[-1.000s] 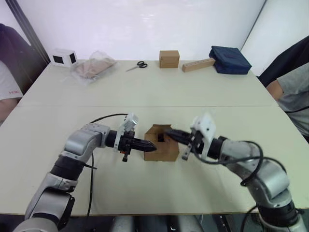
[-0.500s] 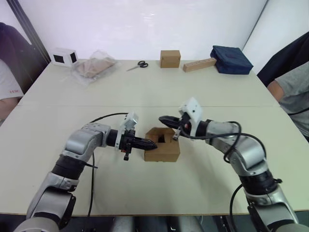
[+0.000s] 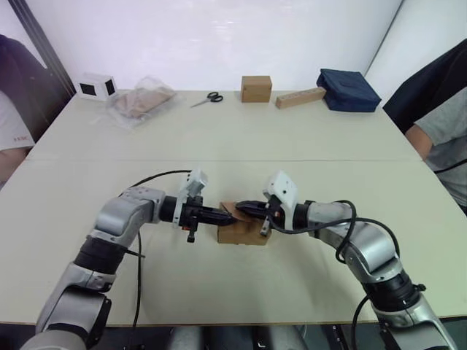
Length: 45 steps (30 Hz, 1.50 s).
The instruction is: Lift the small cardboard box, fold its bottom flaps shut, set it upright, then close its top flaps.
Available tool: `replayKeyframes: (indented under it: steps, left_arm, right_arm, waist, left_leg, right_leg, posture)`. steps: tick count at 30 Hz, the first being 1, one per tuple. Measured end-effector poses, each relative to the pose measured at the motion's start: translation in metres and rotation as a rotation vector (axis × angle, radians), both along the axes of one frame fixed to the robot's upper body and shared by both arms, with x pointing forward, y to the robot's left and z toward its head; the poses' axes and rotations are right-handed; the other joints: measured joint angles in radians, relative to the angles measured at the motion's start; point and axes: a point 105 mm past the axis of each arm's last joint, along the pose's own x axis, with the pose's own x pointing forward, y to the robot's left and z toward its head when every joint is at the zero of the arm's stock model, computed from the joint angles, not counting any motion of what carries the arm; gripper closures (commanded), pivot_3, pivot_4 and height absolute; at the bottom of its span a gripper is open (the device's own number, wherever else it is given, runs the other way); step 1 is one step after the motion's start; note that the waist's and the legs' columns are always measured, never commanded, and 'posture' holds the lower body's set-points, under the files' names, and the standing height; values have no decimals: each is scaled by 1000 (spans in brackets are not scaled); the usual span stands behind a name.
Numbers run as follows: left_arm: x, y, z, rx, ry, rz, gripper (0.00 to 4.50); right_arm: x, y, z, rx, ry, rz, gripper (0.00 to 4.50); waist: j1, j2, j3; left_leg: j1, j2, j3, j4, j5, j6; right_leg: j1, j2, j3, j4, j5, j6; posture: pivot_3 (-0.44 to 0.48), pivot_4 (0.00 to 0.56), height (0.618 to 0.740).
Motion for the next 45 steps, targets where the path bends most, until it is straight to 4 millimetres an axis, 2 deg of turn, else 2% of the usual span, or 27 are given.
replayKeyframes:
  steps: [3,6,10,14,16,19,25,30,33,36,45]
  left_arm:
    - [0,14,8,6,-3,14,4444]
    - [7,24,29,-19,-49,44,4444]
    - [21,5,52,-121,-67,32,4444]
    - [30,-17,59,-180,-51,3,4444]
    - [33,-28,56,-187,-32,-16,4444]
    - [36,-38,40,-143,-22,-28,4444]
    - [39,-42,16,-87,-5,-30,4444]
    - [34,-40,4,-49,7,-56,4444]
    - [34,-41,2,-50,2,-60,4444]
    - [32,-42,2,-54,0,-65,4444]
    - [32,-47,2,-70,5,-50,4444]
  right_arm:
    - [-2,-1,-1,2,-6,-6,4500]
    - [-3,-3,-1,-1,-16,-22,4500]
    - [-8,-3,1,-16,-20,-18,4500]
    - [-14,-4,1,-22,-14,-25,4500]
    - [-17,-5,0,-19,-7,-30,4500]
    - [-20,-5,-1,-19,-5,-41,4500]
    - [-23,-5,2,-22,-6,-51,4500]
    - [-27,-6,17,-2,-19,-55,4500]
    - [-33,-7,28,18,-18,-44,4500]
    - [-37,-7,30,19,-1,-35,4500]
    - [-41,-2,15,-2,73,-25,4500]
  waist:
    - [0,0,0]
    - [4,0,0]
    - [8,0,0]
    - [3,0,0]
    - [2,0,0]
    - [-1,0,0]
    - [2,0,0]
    - [2,0,0]
    - [3,0,0]
    - [3,0,0]
    - [2,0,0]
  left_leg:
    - [0,0,0,0,0,0]
    - [0,0,-1,0,0,0]
    - [0,-2,0,1,0,0]
    - [0,-2,0,1,0,0]
    - [0,-4,-1,0,0,0]
    - [0,-3,-1,0,0,0]
    - [-1,-1,-1,0,0,0]
    - [-1,-1,-1,0,0,0]
    - [-1,-1,-1,0,0,0]
    - [-1,-1,-1,0,0,0]
    - [-1,-1,-1,0,0,0]
  right_leg:
    - [0,0,0,0,0,0]
    - [1,0,-1,0,0,0]
    - [2,-1,0,-1,0,0]
    - [1,0,0,-1,1,2]
    - [1,0,-1,-1,2,3]
    - [0,1,0,-1,2,3]
    - [0,0,0,-1,0,0]
    - [0,0,0,-1,0,0]
    - [0,0,0,-1,0,0]
    - [0,-1,0,-1,0,0]
    - [0,0,0,-1,0,0]
  posture:
    - [0,150,740]
    - [0,150,740]
    - [0,150,740]
    - [0,150,740]
    - [0,150,740]
    - [0,150,740]
    - [0,150,740]
    - [0,150,740]
    - [0,150,740]
    - [0,150,740]
    - [0,150,740]
